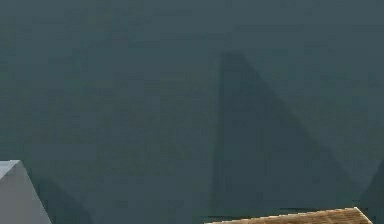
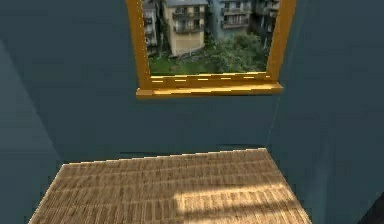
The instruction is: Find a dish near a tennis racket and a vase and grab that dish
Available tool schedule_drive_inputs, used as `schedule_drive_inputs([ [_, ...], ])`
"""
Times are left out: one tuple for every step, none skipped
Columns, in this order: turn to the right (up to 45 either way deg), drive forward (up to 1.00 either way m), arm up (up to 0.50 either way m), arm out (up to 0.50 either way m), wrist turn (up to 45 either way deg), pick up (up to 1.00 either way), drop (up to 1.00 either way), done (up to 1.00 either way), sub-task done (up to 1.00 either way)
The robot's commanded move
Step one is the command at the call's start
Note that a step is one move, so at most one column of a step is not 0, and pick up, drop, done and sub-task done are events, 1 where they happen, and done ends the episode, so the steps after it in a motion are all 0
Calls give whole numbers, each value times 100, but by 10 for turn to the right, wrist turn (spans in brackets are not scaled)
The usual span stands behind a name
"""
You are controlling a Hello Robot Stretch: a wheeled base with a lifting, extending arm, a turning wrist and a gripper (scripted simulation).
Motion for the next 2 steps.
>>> schedule_drive_inputs([
  [-450,0,0,0,0,0,0,0,0],
  [-210,0,0,0,0,0,0,0,0],
])
